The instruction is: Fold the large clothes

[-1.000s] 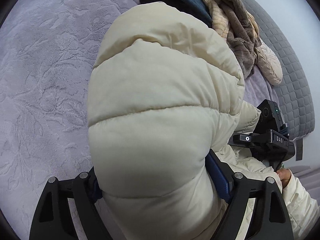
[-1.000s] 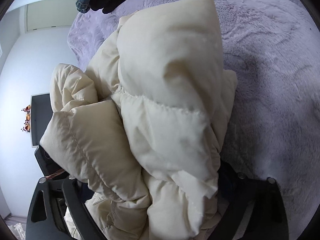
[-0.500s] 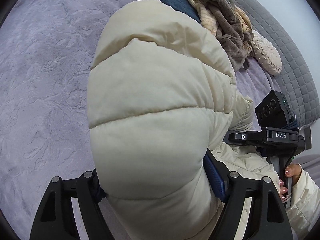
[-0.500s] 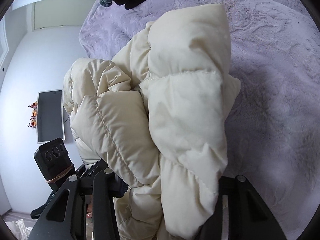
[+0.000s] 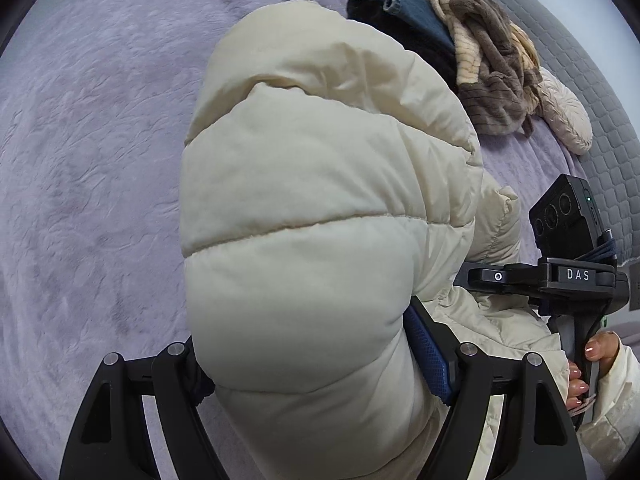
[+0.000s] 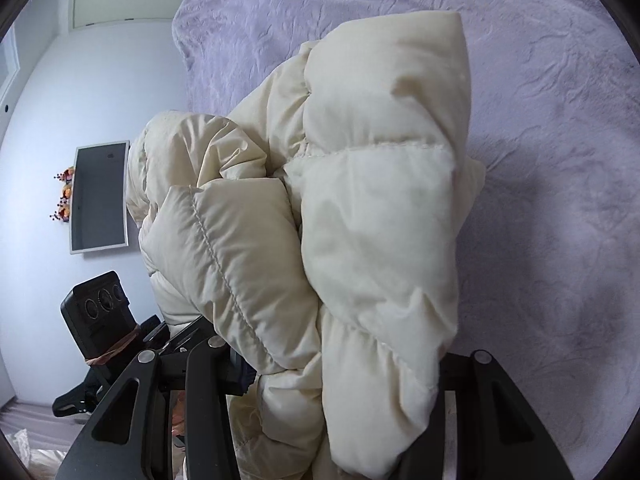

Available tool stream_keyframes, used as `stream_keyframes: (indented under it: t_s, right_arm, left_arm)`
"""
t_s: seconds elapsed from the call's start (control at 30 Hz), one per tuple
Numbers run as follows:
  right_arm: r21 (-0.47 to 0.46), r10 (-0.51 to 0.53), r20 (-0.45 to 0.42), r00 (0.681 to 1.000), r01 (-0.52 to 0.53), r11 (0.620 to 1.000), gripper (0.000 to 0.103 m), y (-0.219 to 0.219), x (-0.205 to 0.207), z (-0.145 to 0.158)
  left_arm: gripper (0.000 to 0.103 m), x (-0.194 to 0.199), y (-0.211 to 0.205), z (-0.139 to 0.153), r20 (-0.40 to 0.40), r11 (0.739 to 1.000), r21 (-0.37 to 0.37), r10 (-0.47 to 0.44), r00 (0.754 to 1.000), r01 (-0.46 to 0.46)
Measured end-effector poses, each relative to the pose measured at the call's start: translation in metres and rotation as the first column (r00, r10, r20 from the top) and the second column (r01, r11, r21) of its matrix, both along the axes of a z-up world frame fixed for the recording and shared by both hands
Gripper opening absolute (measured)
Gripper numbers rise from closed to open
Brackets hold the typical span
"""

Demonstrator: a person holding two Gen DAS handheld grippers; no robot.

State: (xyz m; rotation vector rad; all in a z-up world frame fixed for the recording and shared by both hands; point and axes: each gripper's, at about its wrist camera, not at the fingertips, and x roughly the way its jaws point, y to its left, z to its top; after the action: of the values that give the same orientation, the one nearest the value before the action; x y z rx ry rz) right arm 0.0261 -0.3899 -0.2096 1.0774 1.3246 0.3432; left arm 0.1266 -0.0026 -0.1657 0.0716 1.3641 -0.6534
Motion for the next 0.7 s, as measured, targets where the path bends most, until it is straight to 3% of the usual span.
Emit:
stream_keyframes:
  t_s: [0.2, 0.43, 0.57, 0.7]
  right_arm:
    - [-0.024, 0.045, -0.028, 0.999, -0.046, 0.999, 0.048, 0.055, 0.029, -0.015]
    - [-0.103, 0.059, -0.069, 0.996, -0.066, 0.992, 0.056, 0.059, 0.048, -0.017]
    - [-0.172, 0.063, -0.11, 0.992, -0.081, 0.982, 0.063, 0.054, 0.049, -0.003]
    - [-0.288, 0.083, -0.112, 0.99, -0.112, 0.951, 0.063, 0.046, 0.042, 0.032]
  left_arm:
    - [0.081, -0.002, 0.049, -0.027, -0.02, 0.995, 0.06, 0.085, 0.996, -0.084]
    - [0.086, 0.0, 0.055, -0.047, -0.024, 0.992, 0.07, 0.111, 0.994, -0.109]
    - [0.088, -0.004, 0.043, -0.049, -0.007, 0.991, 0.081, 0.105, 0.994, -0.104]
    - [0.089, -0.002, 0.04, -0.051, -0.011, 0.99, 0.08, 0.115, 0.993, -0.113]
